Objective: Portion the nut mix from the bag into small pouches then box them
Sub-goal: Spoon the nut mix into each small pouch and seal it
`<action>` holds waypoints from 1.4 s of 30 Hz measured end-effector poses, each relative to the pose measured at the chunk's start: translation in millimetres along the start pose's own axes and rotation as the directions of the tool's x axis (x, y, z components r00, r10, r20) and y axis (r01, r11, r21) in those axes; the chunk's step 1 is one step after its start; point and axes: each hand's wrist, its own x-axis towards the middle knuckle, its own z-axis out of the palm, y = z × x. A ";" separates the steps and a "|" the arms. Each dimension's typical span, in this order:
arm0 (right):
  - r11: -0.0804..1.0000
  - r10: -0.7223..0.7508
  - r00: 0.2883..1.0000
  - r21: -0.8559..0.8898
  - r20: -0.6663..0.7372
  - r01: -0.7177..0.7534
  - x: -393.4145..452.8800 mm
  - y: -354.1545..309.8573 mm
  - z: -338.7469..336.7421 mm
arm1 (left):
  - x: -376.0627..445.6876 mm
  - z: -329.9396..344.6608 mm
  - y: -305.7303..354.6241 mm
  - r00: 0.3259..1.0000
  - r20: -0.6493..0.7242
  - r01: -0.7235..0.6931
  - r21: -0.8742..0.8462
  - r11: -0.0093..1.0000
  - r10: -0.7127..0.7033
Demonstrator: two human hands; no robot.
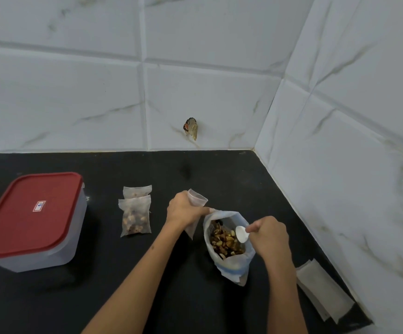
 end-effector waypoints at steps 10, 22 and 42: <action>0.999 -0.036 0.999 0.029 -0.041 0.037 4.5 -6.8 25.6 | -53.0 4.0 -9.3 0.947 0.236 0.255 -0.148 0.956 -0.216; 0.807 0.155 0.961 0.531 0.230 -0.257 12.4 7.6 29.9 | -76.3 22.6 -8.3 0.947 0.249 0.301 -0.463 0.833 -0.204; 0.515 0.088 0.990 0.846 0.107 -0.138 -34.7 4.1 -26.2 | -102.4 20.6 14.2 0.970 -0.168 -0.167 0.052 0.985 0.173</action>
